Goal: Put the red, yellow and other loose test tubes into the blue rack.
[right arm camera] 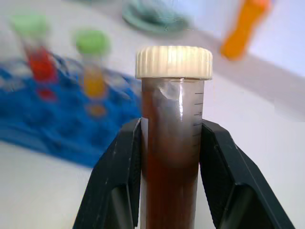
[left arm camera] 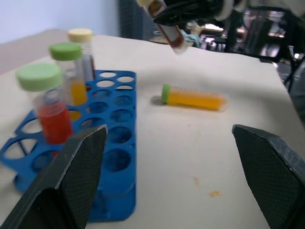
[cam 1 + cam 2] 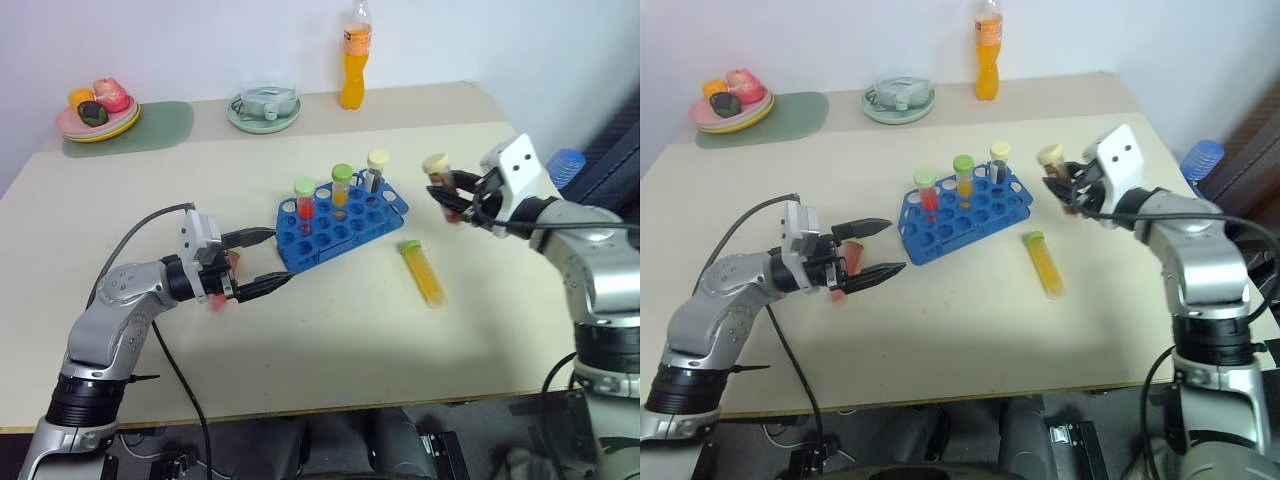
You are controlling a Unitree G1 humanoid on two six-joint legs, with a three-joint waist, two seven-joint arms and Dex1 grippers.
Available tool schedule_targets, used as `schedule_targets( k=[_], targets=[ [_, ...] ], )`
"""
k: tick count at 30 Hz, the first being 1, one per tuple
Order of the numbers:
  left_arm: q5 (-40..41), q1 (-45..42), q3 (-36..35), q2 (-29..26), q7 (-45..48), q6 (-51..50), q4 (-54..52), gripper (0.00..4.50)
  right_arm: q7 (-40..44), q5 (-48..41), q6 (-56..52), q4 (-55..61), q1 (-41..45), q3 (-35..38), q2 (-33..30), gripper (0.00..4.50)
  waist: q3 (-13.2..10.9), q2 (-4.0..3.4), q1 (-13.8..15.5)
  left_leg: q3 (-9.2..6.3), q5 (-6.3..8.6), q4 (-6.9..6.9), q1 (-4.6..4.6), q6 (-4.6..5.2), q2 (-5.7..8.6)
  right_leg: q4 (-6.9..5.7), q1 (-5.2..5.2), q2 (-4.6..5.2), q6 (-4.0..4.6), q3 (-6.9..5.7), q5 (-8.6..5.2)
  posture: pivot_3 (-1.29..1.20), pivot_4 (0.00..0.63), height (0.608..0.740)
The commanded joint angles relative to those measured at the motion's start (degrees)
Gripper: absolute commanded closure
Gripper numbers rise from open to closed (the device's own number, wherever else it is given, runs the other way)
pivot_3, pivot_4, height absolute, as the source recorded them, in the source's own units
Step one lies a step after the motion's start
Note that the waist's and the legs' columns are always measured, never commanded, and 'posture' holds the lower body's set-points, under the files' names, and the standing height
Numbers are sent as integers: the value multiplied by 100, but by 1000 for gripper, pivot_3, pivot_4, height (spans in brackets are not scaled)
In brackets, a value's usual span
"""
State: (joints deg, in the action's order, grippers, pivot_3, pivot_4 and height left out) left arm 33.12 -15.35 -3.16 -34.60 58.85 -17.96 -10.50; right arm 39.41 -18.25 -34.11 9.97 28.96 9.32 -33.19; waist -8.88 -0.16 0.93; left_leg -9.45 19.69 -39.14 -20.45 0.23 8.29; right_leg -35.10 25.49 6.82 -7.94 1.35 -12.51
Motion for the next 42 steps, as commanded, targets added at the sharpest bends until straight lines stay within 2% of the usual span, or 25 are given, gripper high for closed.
schedule_targets(
  k=[1,6,15,23,42],
  targets=[
    [-63,-257,-82,72,-38,179,66,181,-387,-285,649,191,43,235,605,2841,-1,-1,-12,1,0,0,0,0,0,0,1,0,0,0,0,0,150,740],
    [-62,-470,-129,235,-159,244,259,181,-779,-41,1928,-304,-91,-30,1584,2841,0,-2,-44,1,0,8,6,0,-1,-4,5,-2,0,0,0,0,150,740],
    [-209,-582,-105,396,-434,291,239,181,-866,283,3609,-1909,4,-350,2355,2841,0,-2,-96,0,0,8,8,-1,-1,-6,6,-3,0,-1,0,0,150,740],
    [-146,-419,-203,312,-583,184,-24,181,-931,484,4471,-3225,428,-350,2436,2841,1,-4,-203,-2,-1,12,12,-2,-3,-9,6,-5,1,-1,0,0,150,740],
    [-100,-350,-217,291,-739,7,-264,181,-1115,485,5452,-4856,1108,-188,2511,2841,2,-6,-207,-3,-1,11,14,-2,-2,-9,3,-6,1,-1,0,0,150,740]
  ],
)
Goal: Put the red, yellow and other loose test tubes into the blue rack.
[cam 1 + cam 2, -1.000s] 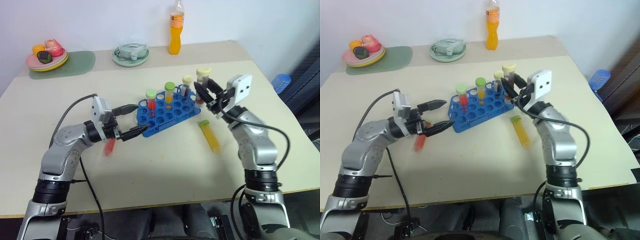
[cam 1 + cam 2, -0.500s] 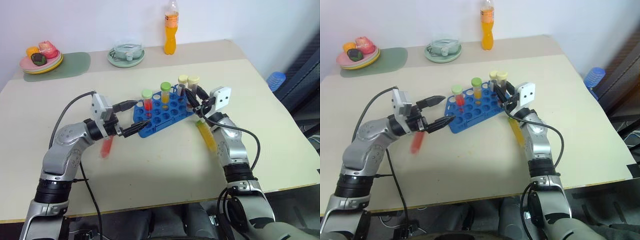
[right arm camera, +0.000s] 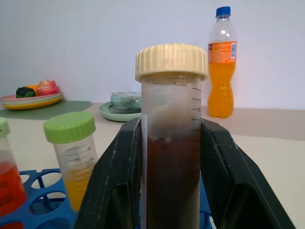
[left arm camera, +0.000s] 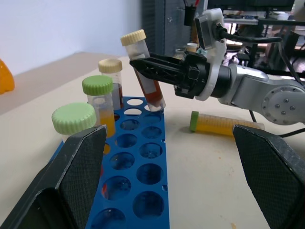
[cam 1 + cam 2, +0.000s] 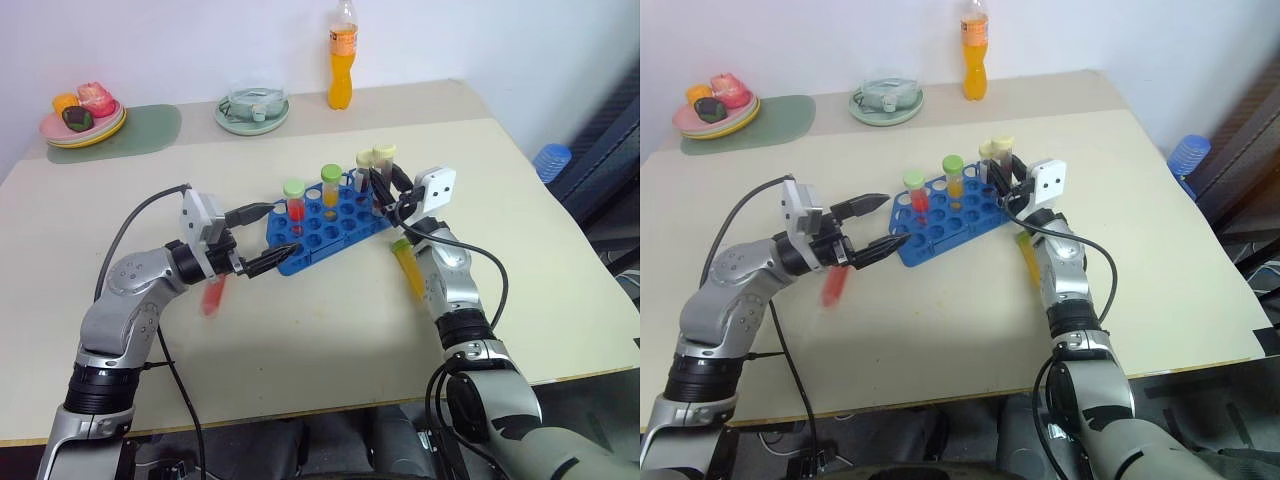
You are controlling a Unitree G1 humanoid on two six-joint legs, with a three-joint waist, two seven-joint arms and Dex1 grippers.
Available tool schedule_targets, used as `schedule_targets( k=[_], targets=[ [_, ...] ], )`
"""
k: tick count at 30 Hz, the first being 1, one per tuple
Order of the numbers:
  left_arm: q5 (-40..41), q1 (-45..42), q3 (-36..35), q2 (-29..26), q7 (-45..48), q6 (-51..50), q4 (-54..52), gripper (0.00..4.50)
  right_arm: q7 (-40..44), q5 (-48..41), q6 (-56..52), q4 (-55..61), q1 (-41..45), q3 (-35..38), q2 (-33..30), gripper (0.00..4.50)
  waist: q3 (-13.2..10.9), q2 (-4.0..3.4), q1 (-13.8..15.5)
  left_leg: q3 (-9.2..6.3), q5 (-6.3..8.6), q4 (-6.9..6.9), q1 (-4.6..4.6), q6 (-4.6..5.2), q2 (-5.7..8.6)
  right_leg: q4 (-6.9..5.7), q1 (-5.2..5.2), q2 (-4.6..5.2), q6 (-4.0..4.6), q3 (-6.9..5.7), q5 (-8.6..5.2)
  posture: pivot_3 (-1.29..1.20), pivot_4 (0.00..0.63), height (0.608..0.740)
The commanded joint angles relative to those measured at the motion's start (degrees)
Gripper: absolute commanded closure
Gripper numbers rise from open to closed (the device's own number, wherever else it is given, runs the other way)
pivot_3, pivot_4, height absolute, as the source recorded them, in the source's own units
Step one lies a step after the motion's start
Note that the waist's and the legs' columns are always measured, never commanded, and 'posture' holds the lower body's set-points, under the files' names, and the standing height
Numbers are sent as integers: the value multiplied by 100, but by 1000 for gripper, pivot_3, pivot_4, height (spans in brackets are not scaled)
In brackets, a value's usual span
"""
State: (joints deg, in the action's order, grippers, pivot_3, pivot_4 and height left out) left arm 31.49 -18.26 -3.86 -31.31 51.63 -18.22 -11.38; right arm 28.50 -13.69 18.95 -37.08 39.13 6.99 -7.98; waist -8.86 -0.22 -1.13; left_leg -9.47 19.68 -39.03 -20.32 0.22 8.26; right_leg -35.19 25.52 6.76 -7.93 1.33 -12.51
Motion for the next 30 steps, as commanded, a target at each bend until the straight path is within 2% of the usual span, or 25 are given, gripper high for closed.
schedule_targets(
  k=[1,19,30],
  targets=[
    [61,-62,-146,-37,-17,36,-175,181,-27,32,185,-195,106,57,-12,2841,0,0,-3,0,0,0,0,0,0,0,0,0,0,0,0,0,150,740],
    [67,-92,-117,28,-96,48,-191,181,-71,-80,891,-1060,414,179,223,2841,0,0,-6,-1,0,-1,1,0,0,0,-2,0,0,0,0,0,150,740],
    [70,-99,-98,99,-147,65,-206,181,39,-237,1348,-1013,114,377,498,2841,3,1,-32,-2,0,0,6,0,-1,-1,-4,-2,0,0,0,0,150,740]
  ],
)
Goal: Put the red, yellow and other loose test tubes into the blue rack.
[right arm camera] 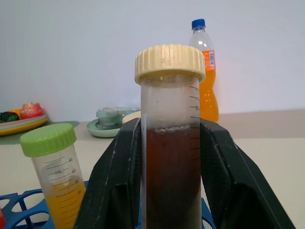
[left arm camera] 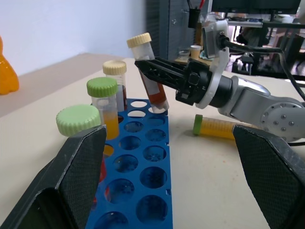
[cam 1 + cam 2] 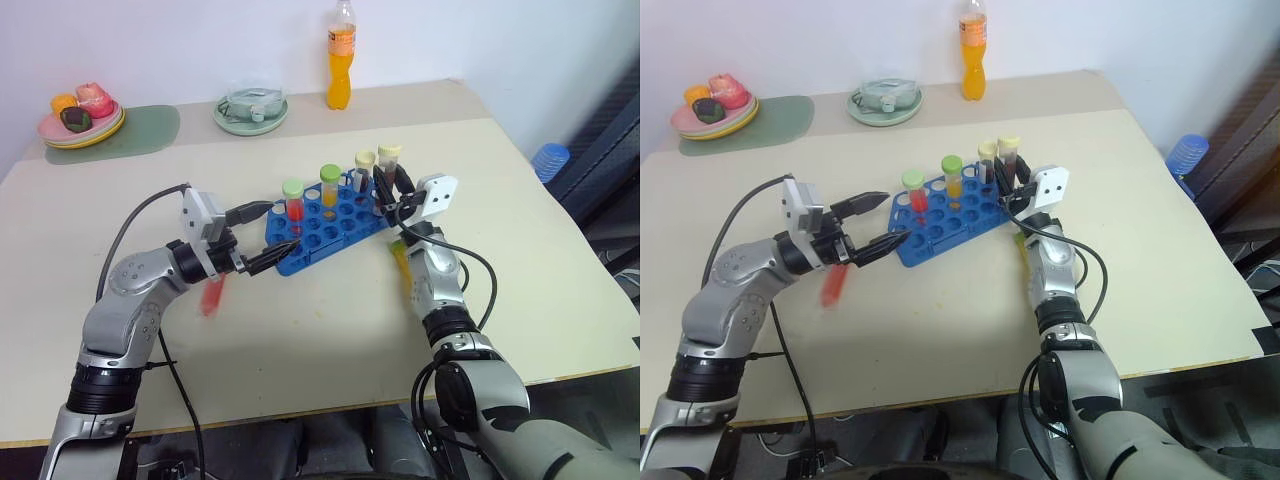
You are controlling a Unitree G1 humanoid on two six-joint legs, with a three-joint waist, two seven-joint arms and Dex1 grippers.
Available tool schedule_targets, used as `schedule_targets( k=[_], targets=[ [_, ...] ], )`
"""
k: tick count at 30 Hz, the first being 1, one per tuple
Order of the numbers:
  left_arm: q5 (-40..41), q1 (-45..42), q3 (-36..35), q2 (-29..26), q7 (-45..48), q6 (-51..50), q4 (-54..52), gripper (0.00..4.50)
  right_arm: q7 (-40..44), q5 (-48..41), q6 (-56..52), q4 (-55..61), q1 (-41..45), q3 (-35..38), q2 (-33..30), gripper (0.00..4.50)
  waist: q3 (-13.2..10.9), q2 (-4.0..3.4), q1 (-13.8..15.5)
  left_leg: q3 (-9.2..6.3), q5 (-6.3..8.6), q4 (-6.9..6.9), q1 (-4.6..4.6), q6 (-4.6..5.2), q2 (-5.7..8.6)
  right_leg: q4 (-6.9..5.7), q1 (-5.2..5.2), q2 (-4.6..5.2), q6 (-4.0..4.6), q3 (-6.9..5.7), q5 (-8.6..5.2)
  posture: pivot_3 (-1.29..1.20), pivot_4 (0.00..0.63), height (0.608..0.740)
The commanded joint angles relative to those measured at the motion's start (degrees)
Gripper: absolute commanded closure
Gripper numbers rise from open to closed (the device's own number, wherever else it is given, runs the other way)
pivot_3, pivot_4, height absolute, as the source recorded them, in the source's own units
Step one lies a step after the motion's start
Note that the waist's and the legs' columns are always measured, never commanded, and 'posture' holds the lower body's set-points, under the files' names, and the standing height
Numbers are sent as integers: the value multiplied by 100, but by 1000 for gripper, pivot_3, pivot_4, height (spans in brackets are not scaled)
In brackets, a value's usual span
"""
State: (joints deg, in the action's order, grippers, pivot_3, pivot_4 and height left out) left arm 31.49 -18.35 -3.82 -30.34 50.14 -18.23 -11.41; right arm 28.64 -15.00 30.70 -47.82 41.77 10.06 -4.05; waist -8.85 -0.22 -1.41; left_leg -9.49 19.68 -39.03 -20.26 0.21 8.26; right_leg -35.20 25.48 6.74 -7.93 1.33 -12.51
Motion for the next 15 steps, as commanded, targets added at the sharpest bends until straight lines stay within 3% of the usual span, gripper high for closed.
schedule_targets(
  k=[1,10,15],
  targets=[
    [72,-94,-103,10,5,69,-195,181,21,-100,207,91,-186,70,117,2841,2,0,-10,0,0,0,1,0,0,0,-1,0,0,0,0,0,150,740],
    [48,-143,-51,106,-6,71,-159,181,-148,-7,321,44,-232,124,105,2841,3,-1,-103,-4,0,0,4,0,0,-3,-4,0,0,-1,0,0,150,740],
    [54,-120,-44,142,-9,70,-157,181,-223,5,150,615,-277,98,-91,2841,3,-1,-94,-6,0,-1,1,0,1,-2,-4,0,0,-1,0,0,150,740]
  ],
)
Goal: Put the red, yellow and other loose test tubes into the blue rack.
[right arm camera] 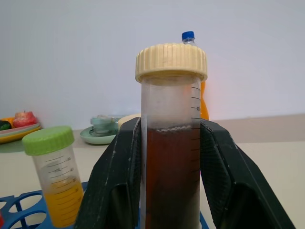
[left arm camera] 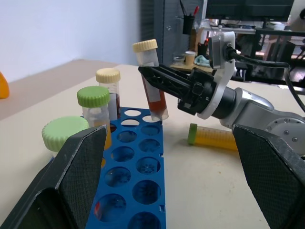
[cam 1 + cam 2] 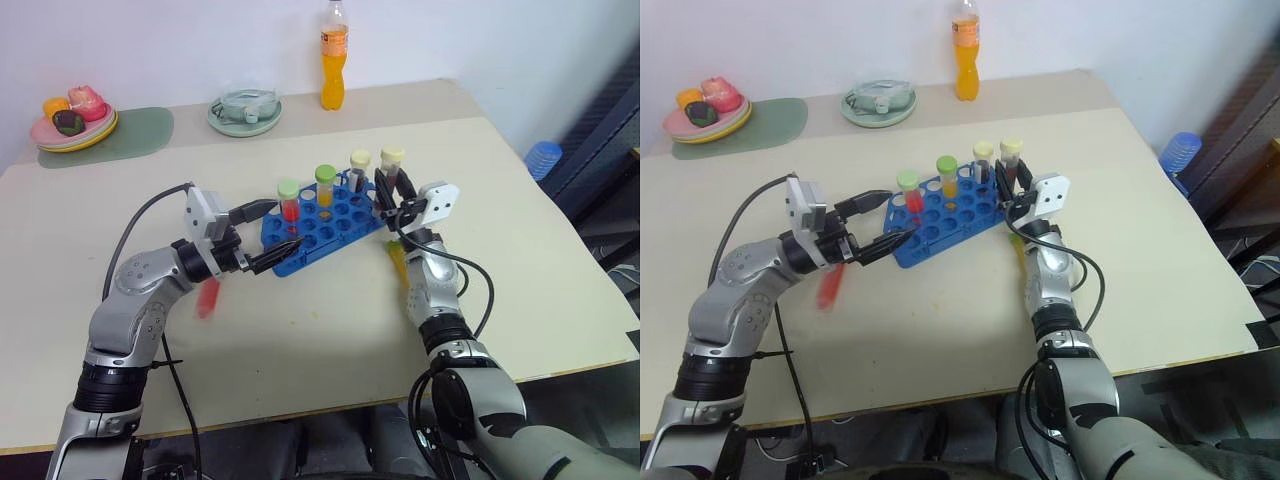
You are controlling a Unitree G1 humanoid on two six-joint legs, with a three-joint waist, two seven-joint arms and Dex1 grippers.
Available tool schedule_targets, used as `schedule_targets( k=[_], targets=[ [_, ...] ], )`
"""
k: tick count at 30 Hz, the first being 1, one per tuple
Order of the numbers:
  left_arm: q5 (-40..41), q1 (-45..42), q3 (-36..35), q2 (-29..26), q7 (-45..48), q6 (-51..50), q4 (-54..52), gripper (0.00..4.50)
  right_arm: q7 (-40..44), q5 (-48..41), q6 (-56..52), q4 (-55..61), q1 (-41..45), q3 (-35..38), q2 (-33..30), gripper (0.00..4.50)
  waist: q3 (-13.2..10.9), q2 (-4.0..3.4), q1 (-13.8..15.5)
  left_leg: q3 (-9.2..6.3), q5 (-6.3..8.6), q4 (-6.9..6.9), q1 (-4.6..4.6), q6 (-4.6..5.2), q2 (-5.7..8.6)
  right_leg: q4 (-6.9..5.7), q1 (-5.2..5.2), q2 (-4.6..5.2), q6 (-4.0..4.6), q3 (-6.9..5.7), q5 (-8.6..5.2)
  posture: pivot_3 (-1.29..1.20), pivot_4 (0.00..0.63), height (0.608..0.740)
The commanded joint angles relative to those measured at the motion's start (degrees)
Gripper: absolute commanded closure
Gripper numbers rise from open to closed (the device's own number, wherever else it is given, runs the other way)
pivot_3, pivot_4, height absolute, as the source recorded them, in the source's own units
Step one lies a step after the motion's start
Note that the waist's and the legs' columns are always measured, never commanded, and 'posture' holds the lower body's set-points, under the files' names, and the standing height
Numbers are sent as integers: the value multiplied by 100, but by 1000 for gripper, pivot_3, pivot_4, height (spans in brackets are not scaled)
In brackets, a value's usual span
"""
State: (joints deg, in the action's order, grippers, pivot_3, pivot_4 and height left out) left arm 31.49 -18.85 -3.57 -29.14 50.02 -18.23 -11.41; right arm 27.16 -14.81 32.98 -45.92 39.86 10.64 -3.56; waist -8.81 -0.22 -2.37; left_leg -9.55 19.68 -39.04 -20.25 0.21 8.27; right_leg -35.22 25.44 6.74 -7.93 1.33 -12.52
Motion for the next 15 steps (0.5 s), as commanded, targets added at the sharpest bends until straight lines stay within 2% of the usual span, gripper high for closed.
schedule_targets(
  k=[1,6,9,11,15],
  targets=[
    [53,-65,-66,28,2,71,-158,181,-83,-8,-116,541,-114,21,-160,2841,0,-1,2,-1,0,0,-1,0,1,0,0,0,0,0,0,0,150,740],
    [19,-98,-40,84,6,97,-104,181,-143,144,-887,1734,-489,-278,-380,2841,-2,-3,-15,0,0,1,-7,0,1,-1,10,0,0,0,0,0,150,740],
    [15,-115,-19,135,23,119,-57,181,-61,123,-2463,3454,-943,-542,-950,2841,-4,-6,11,0,0,1,-12,0,0,-1,13,1,0,0,0,0,150,740],
    [7,-106,6,171,32,143,-35,181,117,-244,-3875,4486,-1175,-597,-1520,2841,-4,-6,53,0,0,-2,-17,0,3,0,14,3,0,0,0,0,150,740],
    [-13,-120,64,262,57,170,22,181,572,-918,-6331,5675,-1392,-436,-2884,2841,-4,-6,185,2,1,-6,-18,1,4,5,11,5,0,1,0,0,150,740]
  ],
)
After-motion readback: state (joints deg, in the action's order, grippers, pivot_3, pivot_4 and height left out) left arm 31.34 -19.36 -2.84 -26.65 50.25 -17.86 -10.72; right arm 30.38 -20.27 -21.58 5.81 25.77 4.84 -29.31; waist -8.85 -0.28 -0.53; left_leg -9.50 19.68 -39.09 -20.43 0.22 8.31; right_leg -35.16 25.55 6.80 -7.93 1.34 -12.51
